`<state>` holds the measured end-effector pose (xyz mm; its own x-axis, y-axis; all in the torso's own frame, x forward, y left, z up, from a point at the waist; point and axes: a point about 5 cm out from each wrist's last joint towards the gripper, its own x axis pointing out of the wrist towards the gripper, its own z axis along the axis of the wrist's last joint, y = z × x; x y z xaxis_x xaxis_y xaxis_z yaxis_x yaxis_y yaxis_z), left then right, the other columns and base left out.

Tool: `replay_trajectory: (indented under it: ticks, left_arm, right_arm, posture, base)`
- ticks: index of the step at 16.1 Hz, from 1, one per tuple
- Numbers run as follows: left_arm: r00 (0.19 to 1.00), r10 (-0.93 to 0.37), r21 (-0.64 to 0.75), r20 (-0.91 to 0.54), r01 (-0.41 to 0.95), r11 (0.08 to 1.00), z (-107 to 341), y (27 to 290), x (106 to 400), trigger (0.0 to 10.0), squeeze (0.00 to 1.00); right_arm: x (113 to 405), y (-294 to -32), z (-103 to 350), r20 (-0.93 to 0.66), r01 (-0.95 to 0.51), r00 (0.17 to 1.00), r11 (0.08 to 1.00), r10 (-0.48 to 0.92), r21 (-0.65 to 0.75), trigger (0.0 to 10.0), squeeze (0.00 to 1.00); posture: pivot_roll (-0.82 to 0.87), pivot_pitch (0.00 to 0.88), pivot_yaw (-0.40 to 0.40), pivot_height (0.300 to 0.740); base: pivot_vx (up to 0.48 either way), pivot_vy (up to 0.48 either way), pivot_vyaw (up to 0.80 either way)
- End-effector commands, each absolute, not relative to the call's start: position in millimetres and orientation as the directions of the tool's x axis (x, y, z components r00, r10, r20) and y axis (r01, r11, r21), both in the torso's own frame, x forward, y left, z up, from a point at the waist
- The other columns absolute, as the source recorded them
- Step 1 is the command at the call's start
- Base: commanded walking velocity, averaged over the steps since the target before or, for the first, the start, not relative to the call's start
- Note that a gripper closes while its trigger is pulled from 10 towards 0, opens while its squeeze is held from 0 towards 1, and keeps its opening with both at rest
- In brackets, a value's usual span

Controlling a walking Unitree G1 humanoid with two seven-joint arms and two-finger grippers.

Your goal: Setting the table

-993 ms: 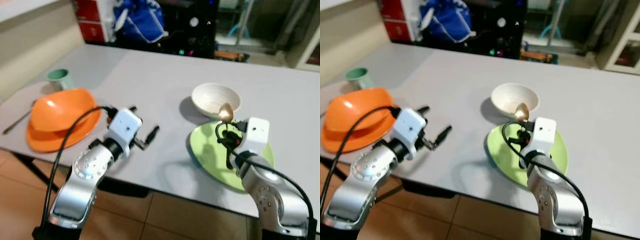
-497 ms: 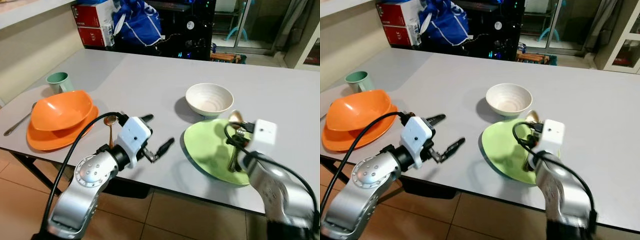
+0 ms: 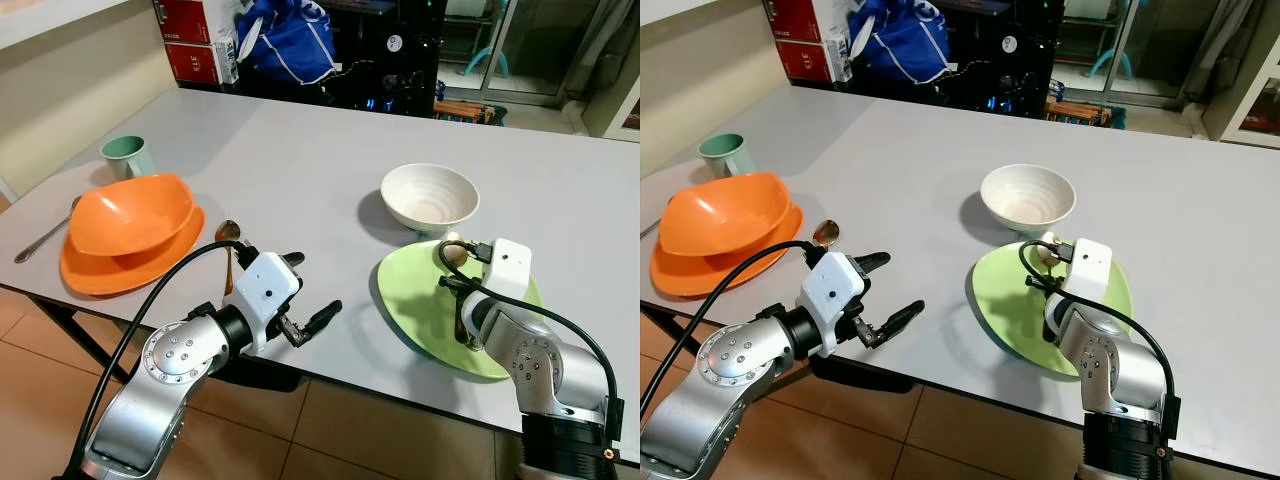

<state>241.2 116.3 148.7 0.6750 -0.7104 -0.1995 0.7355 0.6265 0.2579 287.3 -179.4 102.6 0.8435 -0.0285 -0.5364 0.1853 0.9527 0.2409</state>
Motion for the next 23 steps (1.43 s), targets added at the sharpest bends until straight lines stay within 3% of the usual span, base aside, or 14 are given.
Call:
replay_trajectory:
  ticks: [1, 7, 8, 9, 10, 11, 15, 16, 17, 20, 23]
  left_arm:
    - [0.657, -0.727, 0.266, -0.199, 0.75, 0.606, 152, 114, 238, 10.0, 0.0]
    - [0.648, -0.734, 0.269, -0.204, 0.758, 0.594, 153, 115, 239, 10.0, 0.0]
    - [0.647, -0.735, 0.269, -0.204, 0.759, 0.593, 153, 115, 239, 10.0, 0.0]
    - [0.646, -0.735, 0.269, -0.204, 0.759, 0.592, 153, 114, 239, 10.0, 0.0]
    - [0.645, -0.736, 0.271, -0.205, 0.76, 0.591, 153, 114, 240, 10.0, 0.0]
    - [0.644, -0.737, 0.272, -0.204, 0.761, 0.59, 153, 114, 240, 10.0, 0.0]
    - [0.659, -0.728, 0.286, -0.188, 0.746, 0.601, 155, 116, 245, 10.0, 0.0]
    - [0.662, -0.727, 0.292, -0.182, 0.743, 0.603, 156, 116, 246, 10.0, 0.0]
    - [0.672, -0.722, 0.292, -0.166, 0.733, 0.615, 158, 115, 248, 10.0, 0.0]
    - [0.686, -0.716, 0.297, -0.129, 0.715, 0.632, 165, 113, 250, 10.0, 0.0]
    - [0.717, -0.691, 0.315, -0.094, 0.68, 0.662, 167, 114, 251, 10.0, 0.0]
  right_arm:
    - [288, -179, 103, -0.544, 0.194, 0.839, 0.948, -0.026, 0.254, 10.0, 0.0]
    - [283, -173, 96, -0.579, 0.218, 0.815, 0.93, -0.007, 0.296, 10.0, 0.0]
    - [283, -173, 96, -0.579, 0.222, 0.815, 0.927, -0.007, 0.302, 10.0, 0.19]
    - [283, -174, 96, -0.579, 0.227, 0.815, 0.923, -0.007, 0.31, 10.0, 0.45]
    - [284, -174, 96, -0.577, 0.233, 0.816, 0.92, -0.01, 0.314, 10.0, 0.87]
    - [284, -175, 97, -0.575, 0.237, 0.818, 0.917, -0.011, 0.32, 10.0, 1.0]
    - [284, -174, 106, -0.532, 0.227, 0.847, 0.898, 0.009, 0.377, 10.0, 1.0]
    - [284, -174, 110, -0.521, 0.22, 0.853, 0.902, 0.007, 0.372, 10.0, 0.66]
    - [281, -174, 118, -0.508, 0.213, 0.861, 0.907, 0.001, 0.364, 10.0, 0.0]
    - [270, -175, 138, -0.465, 0.175, 0.885, 0.932, -0.007, 0.318, 10.0, 0.0]
    - [258, -184, 147, -0.431, 0.144, 0.901, 0.972, -0.051, 0.185, 10.0, 0.0]
  posture:
    - [-0.06, 0.0, 0.015, 0.74]
    - [-0.06, 0.0, 0.026, 0.74]
    - [-0.06, 0.0, 0.028, 0.74]
    - [-0.06, 0.0, 0.028, 0.74]
    - [-0.06, 0.0, 0.03, 0.74]
    - [-0.06, 0.0, 0.031, 0.74]
    - [-0.07, 0.0, 0.042, 0.74]
    - [-0.08, 0.0, 0.045, 0.74]
    - [-0.09, 0.0, 0.052, 0.74]
    - [-0.12, 0.0, 0.07, 0.74]
    - [-0.13, 0.0, 0.07, 0.74]
  base:
    - [0.0, 0.0, 0.0]
    - [0.0, 0.0, 0.0]
    - [0.0, 0.0, 0.0]
    - [0.0, 0.0, 0.0]
    - [0.0, 0.0, 0.0]
    - [0.0, 0.0, 0.0]
    - [0.0, 0.0, 0.0]
    - [0.0, 0.0, 0.0]
    - [0.0, 0.0, 0.0]
    - [0.0, 0.0, 0.0]
    - [0.0, 0.0, 0.0]
